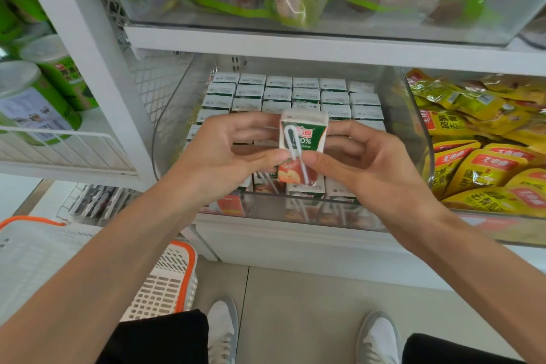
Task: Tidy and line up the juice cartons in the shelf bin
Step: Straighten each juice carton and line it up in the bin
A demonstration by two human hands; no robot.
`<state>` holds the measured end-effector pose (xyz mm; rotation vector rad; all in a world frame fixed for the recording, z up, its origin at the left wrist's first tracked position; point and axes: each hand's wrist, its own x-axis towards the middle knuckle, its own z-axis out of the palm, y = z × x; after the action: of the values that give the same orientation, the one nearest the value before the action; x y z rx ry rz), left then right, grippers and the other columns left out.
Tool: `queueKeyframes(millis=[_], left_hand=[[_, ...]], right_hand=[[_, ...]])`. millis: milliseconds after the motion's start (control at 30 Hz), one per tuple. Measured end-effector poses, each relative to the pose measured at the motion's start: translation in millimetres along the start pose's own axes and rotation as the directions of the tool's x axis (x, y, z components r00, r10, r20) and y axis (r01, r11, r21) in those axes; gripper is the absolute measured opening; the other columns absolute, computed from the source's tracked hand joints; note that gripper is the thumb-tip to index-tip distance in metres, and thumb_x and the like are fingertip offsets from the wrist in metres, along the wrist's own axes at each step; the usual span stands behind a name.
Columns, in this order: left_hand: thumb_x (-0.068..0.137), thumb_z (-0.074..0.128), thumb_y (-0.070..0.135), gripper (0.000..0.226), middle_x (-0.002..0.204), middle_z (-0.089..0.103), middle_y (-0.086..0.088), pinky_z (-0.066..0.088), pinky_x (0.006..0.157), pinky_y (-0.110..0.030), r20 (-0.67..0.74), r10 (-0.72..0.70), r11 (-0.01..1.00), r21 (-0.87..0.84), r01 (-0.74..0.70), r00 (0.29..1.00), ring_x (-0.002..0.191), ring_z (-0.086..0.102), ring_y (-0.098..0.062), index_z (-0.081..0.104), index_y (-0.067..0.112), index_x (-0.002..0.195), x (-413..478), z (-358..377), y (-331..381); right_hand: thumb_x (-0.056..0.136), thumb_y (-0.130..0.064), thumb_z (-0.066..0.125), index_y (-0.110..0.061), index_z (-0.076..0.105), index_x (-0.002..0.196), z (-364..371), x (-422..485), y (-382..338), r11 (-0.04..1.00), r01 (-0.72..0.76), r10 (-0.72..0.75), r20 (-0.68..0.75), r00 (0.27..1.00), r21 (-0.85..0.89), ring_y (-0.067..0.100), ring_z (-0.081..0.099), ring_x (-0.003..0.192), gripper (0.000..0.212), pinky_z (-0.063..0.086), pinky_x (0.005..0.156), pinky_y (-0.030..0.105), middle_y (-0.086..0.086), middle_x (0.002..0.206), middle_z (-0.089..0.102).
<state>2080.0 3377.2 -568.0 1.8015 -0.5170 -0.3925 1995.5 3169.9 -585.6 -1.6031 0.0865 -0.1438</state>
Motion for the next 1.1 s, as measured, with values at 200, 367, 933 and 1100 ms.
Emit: queueKeyframes(millis=[200, 367, 933, 1100], left_hand=[[0.071, 0.089, 0.017, 0.043, 0.115, 0.078, 0.013, 0.057, 0.104, -0.038, -0.012, 0.181, 0.980, 0.090, -0.180, 0.983, 0.118, 0.069, -0.006, 0.072, 0.023, 0.109, 2.2, -0.8, -0.2], [0.072, 0.091, 0.012, 0.043, 0.113, 0.079, 0.012, 0.057, 0.103, -0.043, -0.024, 0.189, 0.977, 0.109, -0.185, 0.982, 0.117, 0.071, -0.010, 0.071, 0.020, 0.108, 2.6, 0.7, -1.0], [0.090, 0.072, 0.037, 0.052, 0.107, 0.080, 0.010, 0.059, 0.091, -0.022, 0.019, 0.086, 0.996, 0.011, -0.087, 0.996, 0.099, 0.077, -0.009, 0.056, 0.040, 0.139, -1.9, -0.7, 4.9], [0.105, 0.056, 0.009, 0.046, 0.114, 0.077, 0.002, 0.061, 0.078, -0.025, 0.102, 0.133, 0.991, 0.018, -0.135, 0.986, 0.098, 0.076, -0.016, 0.060, 0.038, 0.141, -4.8, -0.3, 7.7]], right_hand=[[0.074, -0.007, 0.092, -0.018, 0.078, 0.116, -2.4, 0.9, 0.7, 0.956, 0.185, -0.208, -0.078, 0.975, -0.229, 0.033, 0.070, 0.109, 0.045, 0.057, 0.101, 0.048, 0.009, 0.114, 0.076], [0.074, -0.008, 0.093, -0.020, 0.078, 0.118, -2.6, 0.1, 2.2, 0.961, 0.189, -0.209, -0.083, 0.974, -0.202, 0.026, 0.073, 0.105, 0.048, 0.058, 0.100, 0.049, 0.005, 0.113, 0.078], [0.093, -0.035, 0.077, -0.039, 0.065, 0.133, 0.0, -2.0, -7.3, 0.995, -0.093, 0.088, -0.109, 0.990, -0.045, 0.017, 0.080, 0.093, 0.042, 0.060, 0.080, 0.018, 0.002, 0.095, 0.083], [0.104, -0.032, 0.064, -0.031, 0.072, 0.124, 4.1, -0.6, -12.8, 0.960, -0.244, 0.257, -0.082, 0.963, 0.140, 0.026, 0.080, 0.085, 0.022, 0.064, 0.069, 0.027, 0.012, 0.096, 0.082]])
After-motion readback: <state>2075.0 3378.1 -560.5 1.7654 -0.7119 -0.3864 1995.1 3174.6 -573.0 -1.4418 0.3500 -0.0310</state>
